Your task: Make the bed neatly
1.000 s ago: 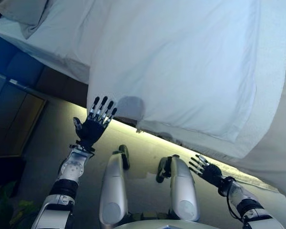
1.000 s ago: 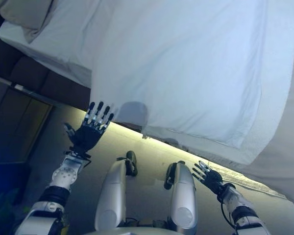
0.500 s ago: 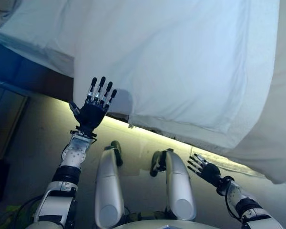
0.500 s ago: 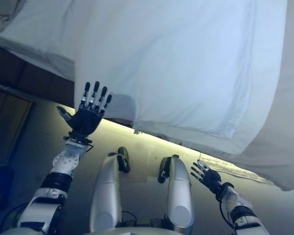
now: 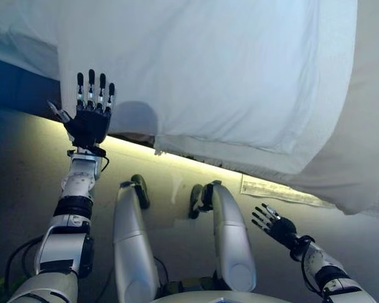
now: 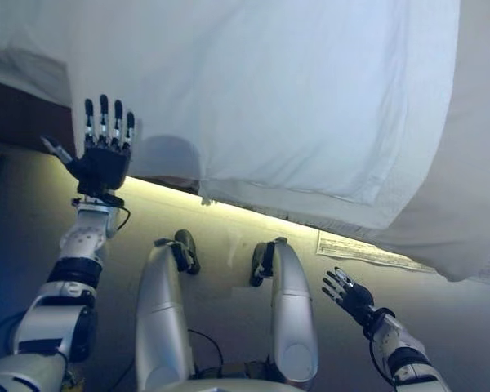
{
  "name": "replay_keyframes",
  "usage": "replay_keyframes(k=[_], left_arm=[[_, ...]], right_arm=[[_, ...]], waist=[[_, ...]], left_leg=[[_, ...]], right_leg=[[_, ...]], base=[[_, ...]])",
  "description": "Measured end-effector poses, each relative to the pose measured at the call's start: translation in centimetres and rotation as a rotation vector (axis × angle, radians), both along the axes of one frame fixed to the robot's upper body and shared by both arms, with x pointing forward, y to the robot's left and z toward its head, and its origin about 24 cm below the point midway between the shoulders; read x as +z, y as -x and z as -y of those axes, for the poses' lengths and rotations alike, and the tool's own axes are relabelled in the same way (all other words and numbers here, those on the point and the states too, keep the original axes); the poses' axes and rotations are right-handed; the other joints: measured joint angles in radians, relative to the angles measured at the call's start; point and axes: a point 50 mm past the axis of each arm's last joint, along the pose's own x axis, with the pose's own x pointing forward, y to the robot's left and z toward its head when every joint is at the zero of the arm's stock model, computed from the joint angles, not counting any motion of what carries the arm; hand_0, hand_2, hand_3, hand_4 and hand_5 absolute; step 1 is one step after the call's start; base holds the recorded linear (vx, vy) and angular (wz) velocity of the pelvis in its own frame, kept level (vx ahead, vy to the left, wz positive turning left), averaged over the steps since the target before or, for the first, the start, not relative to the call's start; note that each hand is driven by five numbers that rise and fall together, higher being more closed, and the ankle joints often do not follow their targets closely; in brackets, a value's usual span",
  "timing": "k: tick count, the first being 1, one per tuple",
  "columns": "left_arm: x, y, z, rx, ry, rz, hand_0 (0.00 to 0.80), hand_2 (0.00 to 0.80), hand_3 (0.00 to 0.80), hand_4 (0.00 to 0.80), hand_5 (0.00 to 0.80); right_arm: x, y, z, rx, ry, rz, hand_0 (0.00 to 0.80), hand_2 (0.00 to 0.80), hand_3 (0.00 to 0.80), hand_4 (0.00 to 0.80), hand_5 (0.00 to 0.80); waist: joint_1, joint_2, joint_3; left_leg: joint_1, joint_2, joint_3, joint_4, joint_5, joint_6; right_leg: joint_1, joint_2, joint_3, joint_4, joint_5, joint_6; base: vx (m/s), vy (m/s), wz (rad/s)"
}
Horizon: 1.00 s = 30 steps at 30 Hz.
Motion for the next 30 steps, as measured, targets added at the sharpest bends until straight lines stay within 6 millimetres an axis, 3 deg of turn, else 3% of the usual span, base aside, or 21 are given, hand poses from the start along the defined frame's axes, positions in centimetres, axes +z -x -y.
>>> replay_keyframes(k=[7, 12, 19, 23, 30], left_arm=[[-0.5, -0.3, -1.4, 0.078, 0.063, -0.096, 0.000, 0.000, 0.000, 0.000, 0.000], [-0.5, -0.8, -1.9, 0.110, 0.076, -0.169, 0.000, 0.000, 0.000, 0.000, 0.000], [-1.2, -1.5, -3.3, 0.180, 0.110, -0.428, 0.000, 0.000, 0.000, 0.000, 0.000], [-2.2, -1.0, -4.9, 0.220, 0.141, -0.588, 0.000, 0.000, 0.000, 0.000, 0.000], [-2.7, -0.9, -5.9, 0.266, 0.199, -0.759, 0.000, 0.000, 0.000, 0.000, 0.000]], right_arm=[[0.4, -0.4, 0.1, -0.008, -0.004, 0.021, 0.000, 0.000, 0.000, 0.000, 0.000], [1.4, -1.2, 1.3, -0.011, 0.038, 0.045, 0.000, 0.000, 0.000, 0.000, 0.000], [2.6, -2.7, 1.7, -0.018, 0.046, 0.083, 0.000, 0.000, 0.000, 0.000, 0.000], [3.1, -3.4, 1.6, -0.010, 0.042, 0.101, 0.000, 0.000, 0.000, 0.000, 0.000], [3.1, -3.7, 2.0, -0.015, 0.037, 0.095, 0.000, 0.000, 0.000, 0.000, 0.000]], waist=[[0.001, -0.007, 0.003], [0.001, -0.011, 0.005], [-0.002, -0.019, 0.008], [-0.021, -0.019, 0.008], [-0.026, -0.019, 0.008]], left_leg=[[-0.064, 0.004, -0.012, 0.043, -0.002, 0.002], [-0.119, 0.000, -0.026, 0.070, -0.002, 0.002], [-0.153, 0.003, -0.034, 0.092, -0.003, 0.004], [-0.153, 0.003, -0.033, 0.092, -0.004, 0.006], [-0.151, 0.005, -0.031, 0.091, -0.005, 0.007]], right_leg=[[-0.061, 0.000, 0.001, 0.042, -0.004, -0.006], [-0.112, 0.000, 0.001, 0.067, -0.004, -0.008], [-0.139, 0.000, -0.002, 0.086, -0.005, -0.009], [-0.139, 0.000, -0.002, 0.083, -0.004, -0.008], [-0.139, 0.001, -0.001, 0.083, -0.004, -0.008]], base=[[0.000, 0.000, 0.00], [-0.003, -0.006, 0.00], [-0.004, -0.015, 0.00], [0.000, 0.000, 0.00], [0.000, 0.000, 0.00]])
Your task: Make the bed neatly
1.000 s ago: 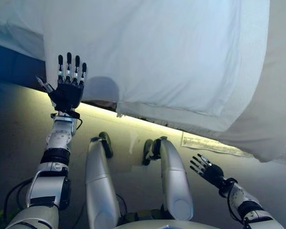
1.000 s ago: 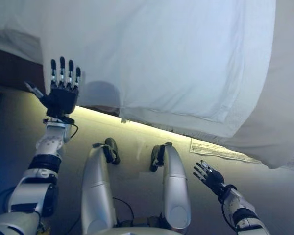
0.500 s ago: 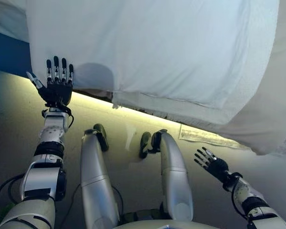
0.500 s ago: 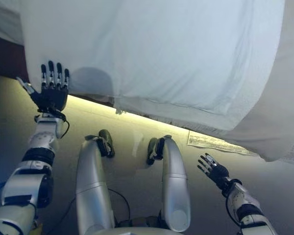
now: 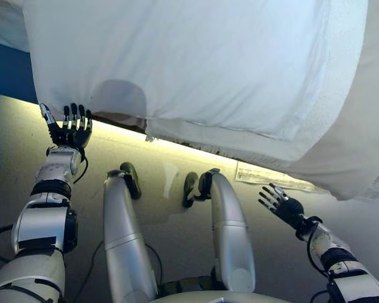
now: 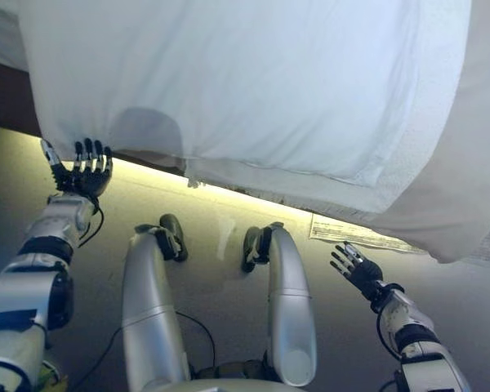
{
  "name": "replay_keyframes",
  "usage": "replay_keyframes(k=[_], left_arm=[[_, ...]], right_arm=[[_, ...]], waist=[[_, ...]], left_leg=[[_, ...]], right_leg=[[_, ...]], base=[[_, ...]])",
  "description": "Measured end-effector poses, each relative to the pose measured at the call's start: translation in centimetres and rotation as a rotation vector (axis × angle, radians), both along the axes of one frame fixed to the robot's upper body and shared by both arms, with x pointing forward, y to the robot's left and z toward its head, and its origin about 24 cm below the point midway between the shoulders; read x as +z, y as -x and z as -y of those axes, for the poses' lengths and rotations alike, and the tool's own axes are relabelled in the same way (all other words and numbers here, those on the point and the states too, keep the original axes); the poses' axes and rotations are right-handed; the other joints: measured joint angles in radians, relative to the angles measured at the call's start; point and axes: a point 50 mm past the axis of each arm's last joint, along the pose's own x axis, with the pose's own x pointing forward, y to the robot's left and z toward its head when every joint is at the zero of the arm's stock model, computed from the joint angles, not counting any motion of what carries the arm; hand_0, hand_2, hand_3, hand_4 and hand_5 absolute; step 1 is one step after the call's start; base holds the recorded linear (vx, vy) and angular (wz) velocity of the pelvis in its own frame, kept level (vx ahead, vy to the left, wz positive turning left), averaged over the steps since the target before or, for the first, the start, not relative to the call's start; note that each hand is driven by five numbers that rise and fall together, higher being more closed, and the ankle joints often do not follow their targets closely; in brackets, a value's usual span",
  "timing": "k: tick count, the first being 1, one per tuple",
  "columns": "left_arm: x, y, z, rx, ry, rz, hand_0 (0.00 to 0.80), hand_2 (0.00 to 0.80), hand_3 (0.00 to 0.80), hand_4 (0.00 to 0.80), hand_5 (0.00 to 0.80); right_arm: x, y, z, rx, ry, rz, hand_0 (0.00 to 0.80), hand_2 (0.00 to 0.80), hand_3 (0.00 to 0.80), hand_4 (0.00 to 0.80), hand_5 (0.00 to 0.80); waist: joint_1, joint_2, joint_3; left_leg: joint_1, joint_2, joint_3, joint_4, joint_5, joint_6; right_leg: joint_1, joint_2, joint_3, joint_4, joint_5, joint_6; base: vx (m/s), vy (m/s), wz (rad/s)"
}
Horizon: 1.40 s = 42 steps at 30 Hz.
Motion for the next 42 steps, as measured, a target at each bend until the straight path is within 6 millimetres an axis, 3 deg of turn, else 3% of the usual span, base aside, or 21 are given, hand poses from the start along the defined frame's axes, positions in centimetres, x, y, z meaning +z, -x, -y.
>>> replay_keyframes(k=[9, 12, 15, 19, 21, 24, 27, 30, 32, 38, 42], left_arm=[[-0.2, 0.4, -0.8, 0.043, 0.012, -0.072, 0.000, 0.000, 0.000, 0.000, 0.000], [-1.8, 1.2, -1.0, 0.043, -0.003, -0.104, 0.000, 0.000, 0.000, 0.000, 0.000], [-5.0, 2.7, -0.6, 0.020, -0.048, -0.192, 0.000, 0.000, 0.000, 0.000, 0.000], [-11.1, 6.2, 0.9, -0.048, -0.082, -0.355, 0.000, 0.000, 0.000, 0.000, 0.000], [-14.4, 8.3, 2.6, -0.103, -0.075, -0.437, 0.000, 0.000, 0.000, 0.000, 0.000], [-18.6, 12.3, 4.6, -0.164, -0.059, -0.558, 0.000, 0.000, 0.000, 0.000, 0.000], [-21.9, 16.5, 6.7, -0.239, -0.057, -0.694, 0.000, 0.000, 0.000, 0.000, 0.000], [-23.8, 20.0, 7.3, -0.295, -0.084, -0.822, 0.000, 0.000, 0.000, 0.000, 0.000], [-24.6, 21.8, 7.4, -0.335, -0.119, -0.892, 0.000, 0.000, 0.000, 0.000, 0.000], [-26.1, 25.5, 8.8, -0.417, -0.176, -1.013, 0.000, 0.000, 0.000, 0.000, 0.000], [-26.6, 27.6, 8.6, -0.495, -0.287, -1.087, 0.000, 0.000, 0.000, 0.000, 0.000]], right_arm=[[-0.1, 0.1, 0.1, 0.006, -0.011, 0.000, 0.000, 0.000, 0.000, 0.000, 0.000], [-0.1, 0.1, 0.0, 0.007, -0.012, 0.002, 0.000, 0.000, 0.000, 0.000, 0.000], [-0.2, 0.2, -0.1, 0.007, -0.016, 0.000, 0.000, 0.000, 0.000, 0.000, 0.000], [-0.8, 0.9, 0.1, -0.003, -0.018, -0.014, 0.000, 0.000, 0.000, 0.000, 0.000], [-1.6, 2.0, 0.1, -0.008, -0.019, -0.038, 0.000, 0.000, 0.000, 0.000, 0.000], [-3.2, 3.5, -0.8, -0.035, -0.048, -0.076, 0.000, 0.000, 0.000, 0.000, 0.000], [-5.4, 6.6, -1.6, -0.064, -0.068, -0.170, 0.000, 0.000, 0.000, 0.000, 0.000], [-7.2, 9.7, -2.3, -0.098, -0.085, -0.258, 0.000, 0.000, 0.000, 0.000, 0.000], [-7.7, 10.7, -2.9, -0.099, -0.094, -0.287, 0.000, 0.000, 0.000, 0.000, 0.000], [-9.2, 12.9, -5.0, -0.137, -0.126, -0.360, 0.000, 0.000, 0.000, 0.000, 0.000], [-9.8, 15.1, -5.1, -0.176, -0.120, -0.424, 0.000, 0.000, 0.000, 0.000, 0.000]], waist=[[0.000, 0.003, 0.001], [0.002, 0.009, 0.001], [0.003, 0.023, 0.000], [0.004, 0.068, -0.015], [0.006, 0.100, -0.031], [0.009, 0.121, -0.049], [0.023, 0.141, -0.121], [0.037, 0.146, -0.195], [0.037, 0.144, -0.233], [0.048, 0.138, -0.316], [0.059, 0.139, -0.392]], left_leg=[[0.021, -0.002, 0.010, -0.013, 0.001, 0.000], [0.076, -0.005, 0.025, -0.050, 0.006, -0.002], [0.168, -0.017, 0.044, -0.136, 0.027, -0.008], [0.299, -0.034, 0.064, -0.280, 0.060, -0.019], [0.358, -0.044, 0.065, -0.338, 0.072, -0.027], [0.473, -0.061, 0.074, -0.454, 0.103, -0.033], [0.576, -0.076, 0.083, -0.549, 0.118, -0.038], [0.671, -0.089, 0.088, -0.619, 0.122, -0.042], [0.711, -0.093, 0.091, -0.646, 0.122, -0.043], [0.861, -0.097, 0.102, -0.797, 0.167, -0.050], [0.963, -0.104, 0.112, -0.939, 0.218, -0.051]], right_leg=[[0.011, -0.002, 0.006, -0.003, 0.002, -0.006], [0.056, -0.003, 0.011, -0.029, 0.003, -0.004], [0.134, -0.004, 0.011, -0.101, 0.014, 0.004], [0.254, -0.001, 0.001, -0.232, 0.045, 0.007], [0.319, -0.002, -0.012, -0.289, 0.055, 0.010], [0.427, 0.001, -0.025, -0.391, 0.076, 0.016], [0.528, 0.001, -0.037, -0.480, 0.089, 0.025], [0.625, 0.002, -0.048, -0.553, 0.094, 0.035], [0.667, 0.003, -0.051, -0.585, 0.098, 0.041], [0.812, 0.031, -0.066, -0.741, 0.145, 0.046], [0.903, 0.053, -0.074, -0.870, 0.190, 0.051]], base=[[-0.018, -0.007, 0.00], [0.000, 0.000, 0.00], [0.037, -0.011, 0.04], [0.040, -0.054, 0.04], [0.013, -0.086, 0.12], [0.158, -0.083, 0.07], [0.158, -0.081, 0.03], [0.108, -0.077, 0.03], [0.083, -0.077, 0.01], [0.105, -0.105, -0.03], [0.146, -0.069, -0.01]])
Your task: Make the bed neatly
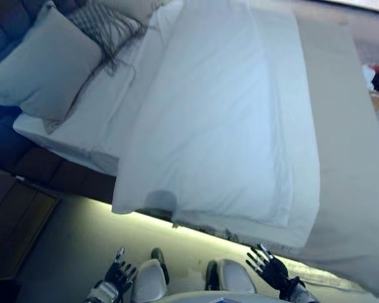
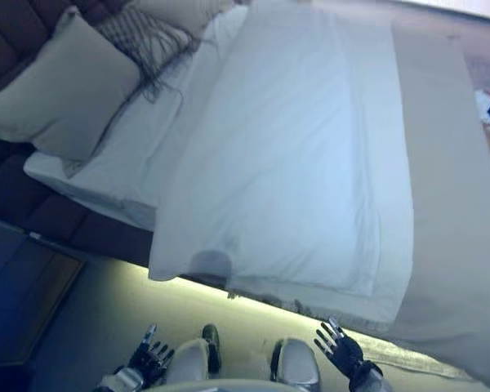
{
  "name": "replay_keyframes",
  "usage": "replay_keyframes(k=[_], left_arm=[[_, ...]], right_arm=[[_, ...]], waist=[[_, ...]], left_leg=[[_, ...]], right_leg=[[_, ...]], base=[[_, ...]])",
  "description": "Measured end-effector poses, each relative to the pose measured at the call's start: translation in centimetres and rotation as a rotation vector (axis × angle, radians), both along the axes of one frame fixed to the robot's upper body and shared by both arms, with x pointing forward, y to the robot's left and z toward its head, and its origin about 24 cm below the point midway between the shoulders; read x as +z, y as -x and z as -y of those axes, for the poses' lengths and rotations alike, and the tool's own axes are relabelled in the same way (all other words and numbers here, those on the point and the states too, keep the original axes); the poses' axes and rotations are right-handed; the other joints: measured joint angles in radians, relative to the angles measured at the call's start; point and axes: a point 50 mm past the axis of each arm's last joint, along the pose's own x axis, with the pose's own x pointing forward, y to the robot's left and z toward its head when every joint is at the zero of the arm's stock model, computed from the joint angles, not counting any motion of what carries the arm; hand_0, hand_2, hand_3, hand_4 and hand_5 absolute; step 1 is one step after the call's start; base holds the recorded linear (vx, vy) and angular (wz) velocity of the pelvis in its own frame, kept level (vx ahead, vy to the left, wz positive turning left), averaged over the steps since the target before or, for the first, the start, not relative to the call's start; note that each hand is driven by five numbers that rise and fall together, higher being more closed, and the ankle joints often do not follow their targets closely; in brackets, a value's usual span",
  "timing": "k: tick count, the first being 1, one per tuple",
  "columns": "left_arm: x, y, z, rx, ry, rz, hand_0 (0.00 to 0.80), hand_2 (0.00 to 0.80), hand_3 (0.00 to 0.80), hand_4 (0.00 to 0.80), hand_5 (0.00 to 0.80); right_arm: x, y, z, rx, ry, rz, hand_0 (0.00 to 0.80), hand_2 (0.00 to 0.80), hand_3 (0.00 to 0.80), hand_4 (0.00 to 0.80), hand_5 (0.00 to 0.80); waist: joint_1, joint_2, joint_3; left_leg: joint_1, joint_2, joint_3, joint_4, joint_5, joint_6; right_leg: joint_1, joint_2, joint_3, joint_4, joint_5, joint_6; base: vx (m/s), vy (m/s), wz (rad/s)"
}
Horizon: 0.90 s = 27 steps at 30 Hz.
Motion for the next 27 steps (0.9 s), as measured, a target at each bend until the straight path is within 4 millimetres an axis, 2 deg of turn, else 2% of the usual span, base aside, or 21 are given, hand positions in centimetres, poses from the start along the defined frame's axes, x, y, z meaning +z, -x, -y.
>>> replay_keyframes(k=[2, 5, 8, 10, 14, 19, 24, 27], left_arm=[[-0.2, 1.1, 0.0, -0.113, -0.039, -0.046, 0.000, 0.000, 0.000, 0.000, 0.000], [-0.5, 2.3, 0.5, -0.420, -0.111, -0.123, 0.000, 0.000, 0.000, 0.000, 0.000], [-0.6, 2.3, 1.0, -0.663, -0.161, -0.153, 0.000, 0.000, 0.000, 0.000, 0.000], [-0.7, 2.5, 1.2, -0.762, -0.177, -0.171, 0.000, 0.000, 0.000, 0.000, 0.000], [-0.7, 2.2, 1.3, -0.786, -0.193, -0.177, 0.000, 0.000, 0.000, 0.000, 0.000], [-0.9, 2.2, 2.0, -0.706, -0.206, -0.206, 0.000, 0.000, 0.000, 0.000, 0.000], [-1.2, 2.2, 3.7, -0.723, -0.184, -0.194, 0.000, 0.000, 0.000, 0.000, 0.000], [-1.3, 2.0, 4.2, -0.747, -0.182, -0.189, 0.000, 0.000, 0.000, 0.000, 0.000]], right_arm=[[-0.3, 1.2, 0.1, -0.015, 0.003, -0.038, 0.000, 0.000, 0.000, 0.000, 0.000], [-0.6, 2.5, 0.1, -0.028, 0.000, -0.092, 0.000, 0.000, 0.000, 0.000, 0.000], [-0.9, 3.3, 0.0, -0.039, -0.001, -0.136, 0.000, 0.000, 0.000, 0.000, 0.000], [-1.0, 3.8, -0.1, -0.044, -0.005, -0.172, 0.000, 0.000, 0.000, 0.000, 0.000], [-1.4, 5.3, -0.4, -0.067, -0.002, -0.262, 0.000, 0.000, 0.000, 0.000, 0.000], [-1.9, 7.0, -1.1, -0.088, 0.039, -0.393, 0.000, 0.000, 0.000, 0.000, 0.000], [-2.0, 6.5, -1.5, 0.076, 0.109, -0.412, 0.000, 0.000, 0.000, 0.000, 0.000], [-2.0, 6.4, -1.5, 0.106, 0.117, -0.415, 0.000, 0.000, 0.000, 0.000, 0.000]], waist=[[0.000, 0.003, -0.037], [0.000, 0.007, -0.070], [-0.010, 0.015, -0.087], [-0.025, 0.025, -0.095], [-0.030, 0.044, -0.105], [-0.030, 0.061, -0.115], [-0.027, 0.058, -0.115], [-0.027, 0.052, -0.114]], left_leg=[[0.046, -0.005, 0.005, -0.061, 0.021, 0.002], [0.107, -0.012, 0.027, -0.136, 0.043, 0.002], [0.144, -0.024, 0.034, -0.190, 0.059, 0.007], [0.167, -0.032, 0.035, -0.217, 0.062, 0.010], [0.211, -0.043, 0.037, -0.253, 0.065, 0.014], [0.244, -0.047, 0.032, -0.273, 0.064, 0.013], [0.265, -0.044, 0.026, -0.273, 0.062, 0.009], [0.281, -0.042, 0.026, -0.273, 0.060, 0.006]], right_leg=[[0.045, 0.012, -0.001, -0.067, 0.027, 0.007], [0.099, 0.020, 0.010, -0.147, 0.059, 0.017], [0.129, 0.024, 0.029, -0.213, 0.092, 0.028], [0.154, 0.025, 0.037, -0.254, 0.112, 0.036], [0.205, 0.027, 0.059, -0.335, 0.149, 0.046], [0.255, 0.032, 0.063, -0.394, 0.172, 0.048], [0.287, 0.041, 0.062, -0.409, 0.176, 0.045], [0.304, 0.045, 0.062, -0.416, 0.177, 0.044]], base=[[0.086, -0.024, -0.03], [0.025, 0.024, -0.13], [0.013, 0.068, -0.20], [0.016, 0.071, -0.17], [0.012, 0.052, -0.18], [0.023, 0.012, -0.04], [0.006, -0.002, 0.00], [0.039, -0.044, -0.01]])
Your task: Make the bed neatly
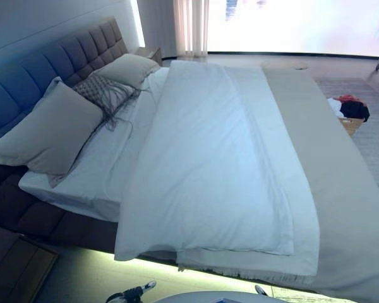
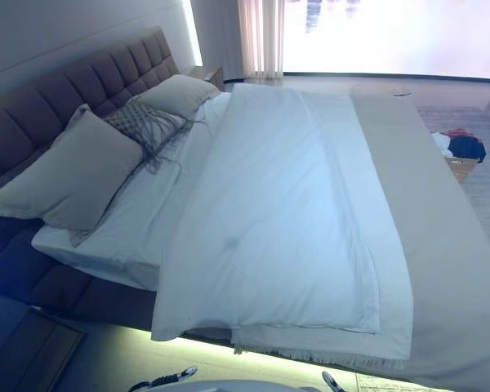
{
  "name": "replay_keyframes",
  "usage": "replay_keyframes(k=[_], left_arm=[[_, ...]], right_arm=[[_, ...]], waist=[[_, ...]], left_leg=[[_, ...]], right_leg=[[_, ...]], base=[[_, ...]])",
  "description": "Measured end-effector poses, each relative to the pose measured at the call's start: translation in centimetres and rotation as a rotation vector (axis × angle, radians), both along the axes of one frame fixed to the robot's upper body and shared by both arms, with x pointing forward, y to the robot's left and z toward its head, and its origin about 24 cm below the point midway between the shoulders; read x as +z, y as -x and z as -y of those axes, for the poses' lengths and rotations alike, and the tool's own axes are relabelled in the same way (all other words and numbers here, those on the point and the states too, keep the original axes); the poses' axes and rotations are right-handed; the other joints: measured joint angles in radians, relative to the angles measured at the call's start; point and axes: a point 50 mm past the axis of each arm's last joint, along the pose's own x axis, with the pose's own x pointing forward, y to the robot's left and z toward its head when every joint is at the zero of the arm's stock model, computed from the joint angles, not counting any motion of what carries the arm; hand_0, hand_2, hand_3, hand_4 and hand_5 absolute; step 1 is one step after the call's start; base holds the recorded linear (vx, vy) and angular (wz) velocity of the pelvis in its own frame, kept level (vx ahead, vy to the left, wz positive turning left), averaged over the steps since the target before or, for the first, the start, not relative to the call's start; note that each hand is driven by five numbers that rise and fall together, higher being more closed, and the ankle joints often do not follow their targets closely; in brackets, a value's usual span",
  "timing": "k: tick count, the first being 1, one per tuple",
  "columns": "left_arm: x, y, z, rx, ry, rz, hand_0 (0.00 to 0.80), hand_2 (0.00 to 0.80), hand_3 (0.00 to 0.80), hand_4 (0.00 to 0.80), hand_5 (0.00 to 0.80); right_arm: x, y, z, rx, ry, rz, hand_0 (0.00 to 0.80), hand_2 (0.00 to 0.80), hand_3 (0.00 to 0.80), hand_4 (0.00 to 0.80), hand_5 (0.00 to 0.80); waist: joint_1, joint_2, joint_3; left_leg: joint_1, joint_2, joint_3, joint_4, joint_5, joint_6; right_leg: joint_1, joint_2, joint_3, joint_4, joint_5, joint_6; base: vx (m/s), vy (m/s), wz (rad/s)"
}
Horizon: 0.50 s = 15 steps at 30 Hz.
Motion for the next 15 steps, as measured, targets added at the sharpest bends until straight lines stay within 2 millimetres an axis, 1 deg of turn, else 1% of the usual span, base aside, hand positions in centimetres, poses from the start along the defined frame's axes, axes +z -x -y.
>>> replay_keyframes(k=[15], left_arm=[[-0.01, -0.02, 0.07, 0.004, 0.001, 0.000, 0.000, 0.000, 0.000, 0.000, 0.000]], right_arm=[[-0.08, 0.06, -0.24, 0.011, 0.004, -0.016, 0.000, 0.000, 0.000, 0.000, 0.000]], waist=[[0.001, -0.004, 0.001]], left_leg=[[0.010, 0.005, -0.001, -0.002, -0.001, -0.002]], right_leg=[[0.016, 0.004, 0.000, -0.013, 0.002, -0.003]], base=[[0.006, -0.007, 0.00]])
